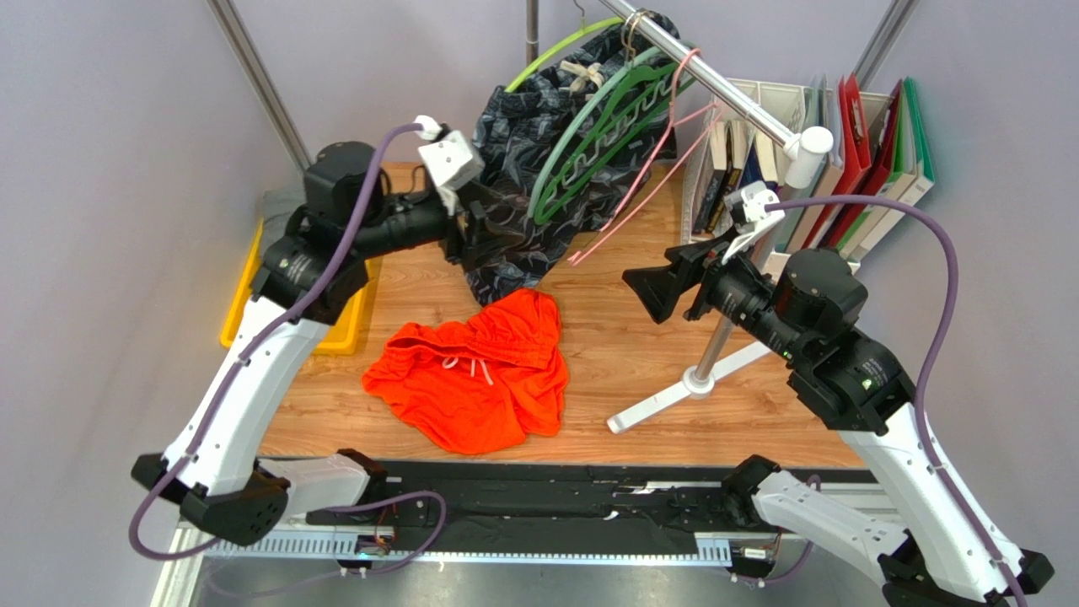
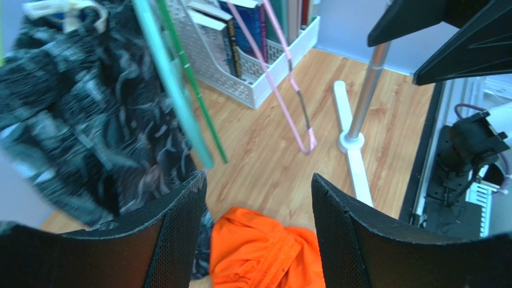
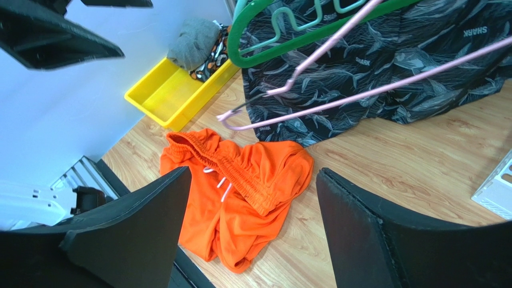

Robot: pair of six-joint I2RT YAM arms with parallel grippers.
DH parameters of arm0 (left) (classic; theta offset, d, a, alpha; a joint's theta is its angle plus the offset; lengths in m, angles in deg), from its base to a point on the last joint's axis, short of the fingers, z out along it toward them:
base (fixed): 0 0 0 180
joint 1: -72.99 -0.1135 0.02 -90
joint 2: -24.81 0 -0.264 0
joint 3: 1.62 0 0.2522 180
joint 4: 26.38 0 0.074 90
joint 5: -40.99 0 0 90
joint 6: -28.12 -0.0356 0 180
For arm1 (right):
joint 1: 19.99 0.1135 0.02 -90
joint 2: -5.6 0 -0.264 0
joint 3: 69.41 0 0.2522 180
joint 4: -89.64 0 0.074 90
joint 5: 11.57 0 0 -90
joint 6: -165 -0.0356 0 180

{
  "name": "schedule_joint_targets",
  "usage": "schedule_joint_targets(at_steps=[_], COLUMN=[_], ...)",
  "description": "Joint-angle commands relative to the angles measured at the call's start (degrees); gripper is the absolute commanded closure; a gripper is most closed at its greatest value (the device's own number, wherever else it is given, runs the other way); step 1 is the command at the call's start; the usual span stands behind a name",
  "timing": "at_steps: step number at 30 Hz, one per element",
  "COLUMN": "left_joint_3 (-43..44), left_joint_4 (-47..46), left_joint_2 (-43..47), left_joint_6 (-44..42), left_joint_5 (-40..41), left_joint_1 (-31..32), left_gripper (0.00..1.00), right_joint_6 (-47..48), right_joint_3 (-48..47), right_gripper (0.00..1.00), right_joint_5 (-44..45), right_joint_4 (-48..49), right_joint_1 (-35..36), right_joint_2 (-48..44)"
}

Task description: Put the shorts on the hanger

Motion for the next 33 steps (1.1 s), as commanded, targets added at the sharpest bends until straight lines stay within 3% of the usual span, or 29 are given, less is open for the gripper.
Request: schedule_joint_targets(at_steps=[1, 13, 24, 25, 28, 29, 31, 32, 33], left_joint_3=[7.2, 22.2, 29.0, 29.5, 31.3, 31.9, 32.7, 32.9, 33.1], left_joint_4=[-1.7, -0.8, -0.5, -0.8, -0.8, -0.8, -0.8, -0.8, -0.8], left_joint_2=[-5.1, -22.4, -34.9, -35.2, -36.5, -36.6, -36.1, -36.0, -35.7], left_joint_6=[1.7, -1.8, -1.7, -1.5, -1.4, -1.3, -1.0, -0.9, -0.5], left_joint_5=[6.5, 20.8, 28.1, 28.3, 28.0, 27.9, 27.8, 27.9, 28.7], left_joint_1=[7.0, 20.6, 23.6, 23.6, 23.7, 23.6, 23.6, 23.6, 23.7], left_gripper=[0.31, 0.30, 0.30, 0.32, 0.58, 0.72, 0.85, 0.97, 1.00], right_joint_6=[-1.6, 1.3, 2.0, 2.0, 2.2, 2.3, 2.4, 2.5, 2.5], right_joint_3=[-2.1, -3.6, -4.6, -4.5, -4.4, -4.4, -4.3, -4.3, -4.3], right_gripper=[0.20, 0.19, 0.19, 0.19, 0.19, 0.19, 0.19, 0.19, 0.19], right_joint_5=[-0.7, -2.7, -2.3, -2.3, -1.9, -1.7, -1.6, -1.3, -1.2], right_joint_4=[2.8, 2.6, 0.7, 0.5, 0.3, 0.3, 0.3, 0.3, 0.1], right_joint_1=[-1.4, -7.3, -9.1, -9.2, -9.4, -9.5, -9.7, -9.7, -9.6], right_joint_2=[-0.3, -2.2, -3.5, -3.6, -4.1, -4.3, -4.6, -4.6, -4.7])
